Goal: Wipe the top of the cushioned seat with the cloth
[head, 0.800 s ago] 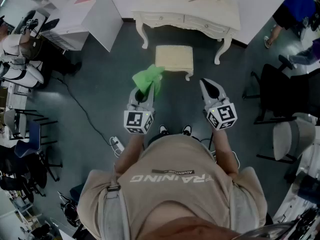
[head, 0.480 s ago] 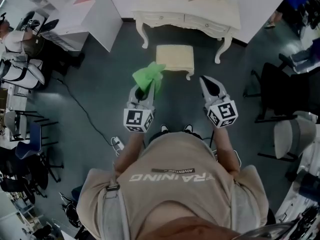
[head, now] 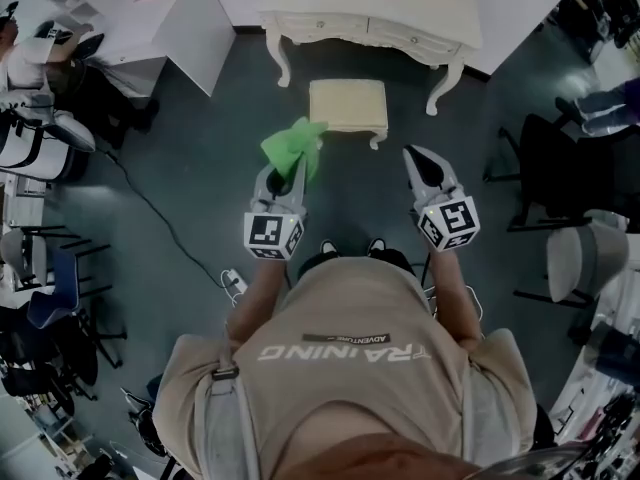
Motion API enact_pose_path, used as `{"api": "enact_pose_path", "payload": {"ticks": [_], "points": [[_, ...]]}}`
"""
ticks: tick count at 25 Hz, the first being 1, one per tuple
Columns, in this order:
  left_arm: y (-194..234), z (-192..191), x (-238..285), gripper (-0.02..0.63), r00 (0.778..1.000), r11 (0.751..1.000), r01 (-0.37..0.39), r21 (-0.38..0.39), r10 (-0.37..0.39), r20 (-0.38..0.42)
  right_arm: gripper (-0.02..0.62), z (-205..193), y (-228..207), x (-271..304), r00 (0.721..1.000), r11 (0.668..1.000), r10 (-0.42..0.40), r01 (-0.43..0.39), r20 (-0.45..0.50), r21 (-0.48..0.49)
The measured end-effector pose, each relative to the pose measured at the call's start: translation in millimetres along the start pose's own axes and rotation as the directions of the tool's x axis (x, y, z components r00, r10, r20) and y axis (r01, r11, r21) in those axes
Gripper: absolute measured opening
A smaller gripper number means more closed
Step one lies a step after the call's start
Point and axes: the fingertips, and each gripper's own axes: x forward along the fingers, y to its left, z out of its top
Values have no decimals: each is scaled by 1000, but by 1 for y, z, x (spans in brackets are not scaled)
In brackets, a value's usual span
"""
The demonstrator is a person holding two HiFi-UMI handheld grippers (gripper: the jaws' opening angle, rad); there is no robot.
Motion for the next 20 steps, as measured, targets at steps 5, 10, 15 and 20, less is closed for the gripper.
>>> {"api": "enact_pose_path", "payload": {"ticks": [5,10,15,20], "points": [[20,-23,7,47,999,1000,24,-12,-24,-30,2,-18,-2,-1,998,998,-55,56,-28,32],[28,-37,23,48,998,999,30,-27,-31,-46,2,-31,-17,-1,994,994,-95,98,-51,51],[16,-40,59,48,998,1000,24,-18,-24,-55,2,-35,-48,14,997,996,-64,66,-37,54],[-2,-28,100,48,998,1000,-2,-10,2,-59,2,-32,-89,34,1000,999,-7,7,-15,33]]}}
